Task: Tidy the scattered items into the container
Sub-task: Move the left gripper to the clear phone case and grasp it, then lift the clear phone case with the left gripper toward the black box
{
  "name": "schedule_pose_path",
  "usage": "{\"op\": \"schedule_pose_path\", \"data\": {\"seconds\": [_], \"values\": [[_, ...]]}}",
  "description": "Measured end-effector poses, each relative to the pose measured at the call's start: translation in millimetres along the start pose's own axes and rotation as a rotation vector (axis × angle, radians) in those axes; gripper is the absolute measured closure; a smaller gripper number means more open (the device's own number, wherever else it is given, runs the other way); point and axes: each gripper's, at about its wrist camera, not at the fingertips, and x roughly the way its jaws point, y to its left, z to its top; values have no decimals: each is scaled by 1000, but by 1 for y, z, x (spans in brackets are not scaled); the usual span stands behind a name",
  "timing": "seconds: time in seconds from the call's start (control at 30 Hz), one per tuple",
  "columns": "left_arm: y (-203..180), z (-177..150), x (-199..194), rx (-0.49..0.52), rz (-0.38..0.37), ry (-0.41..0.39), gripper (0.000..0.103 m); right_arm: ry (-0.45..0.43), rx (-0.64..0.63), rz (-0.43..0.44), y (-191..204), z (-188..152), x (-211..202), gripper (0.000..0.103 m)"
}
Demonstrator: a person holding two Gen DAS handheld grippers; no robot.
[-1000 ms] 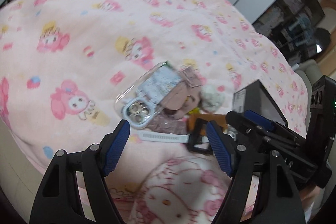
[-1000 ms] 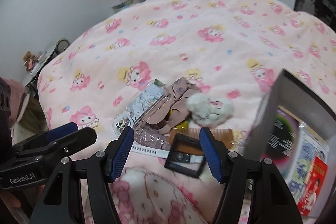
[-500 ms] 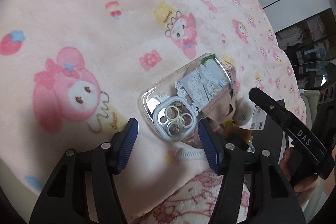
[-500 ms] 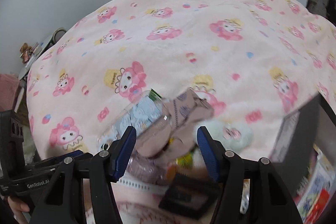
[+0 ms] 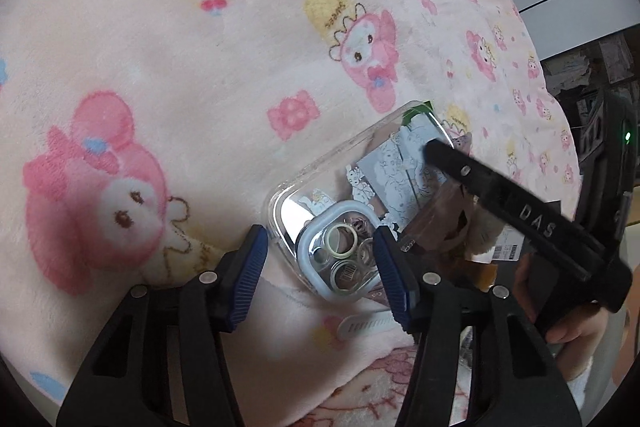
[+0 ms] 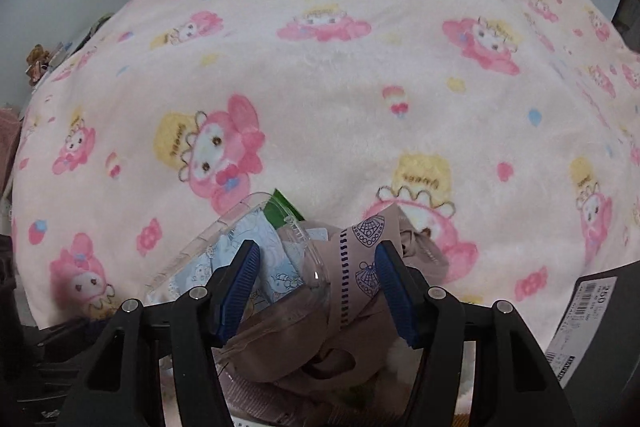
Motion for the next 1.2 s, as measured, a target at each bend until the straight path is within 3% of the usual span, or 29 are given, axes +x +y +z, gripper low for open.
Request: {"op": "schedule_pose_path", "data": {"seconds": [0.07,0.17,0.27,0.33,0.4,0.47,0.7,0.9,1.0,1.1,1.2], "values": [[-1,2,-11,-1,-35,-18,48,19,14,49,2,-4,-2,52],[0,4,-31,13,-29,-72,48,3,16,79,6,-10,-19,52],[8,8,-40,-16,-76,-62,49,11,17,190,13,-23,-40,54],[10,9,-44,-5,-49,-79,49,39,-27,254,27,-37,-50,54],[15,9,-43,8,10,-89,49,52,-75,225,41,-53,-57,54],[19,9,-38,-8,0,-70,49,37,-86,164,42,-58,-60,54],[10,-3,-31,23,13,-32,49,-40,-11,32,8,-20,-45,54],[11,0,-9,14,42,-5,52,-29,-9,85,13,8,-13,55],[12,2,-8,9,25,-6,53,17,-26,119,18,7,-2,66],[13,3,-14,12,6,-18,53,0,-45,110,21,-5,-16,66],[10,7,-24,23,-18,-45,53,-14,-36,154,22,-23,-44,66]]}}
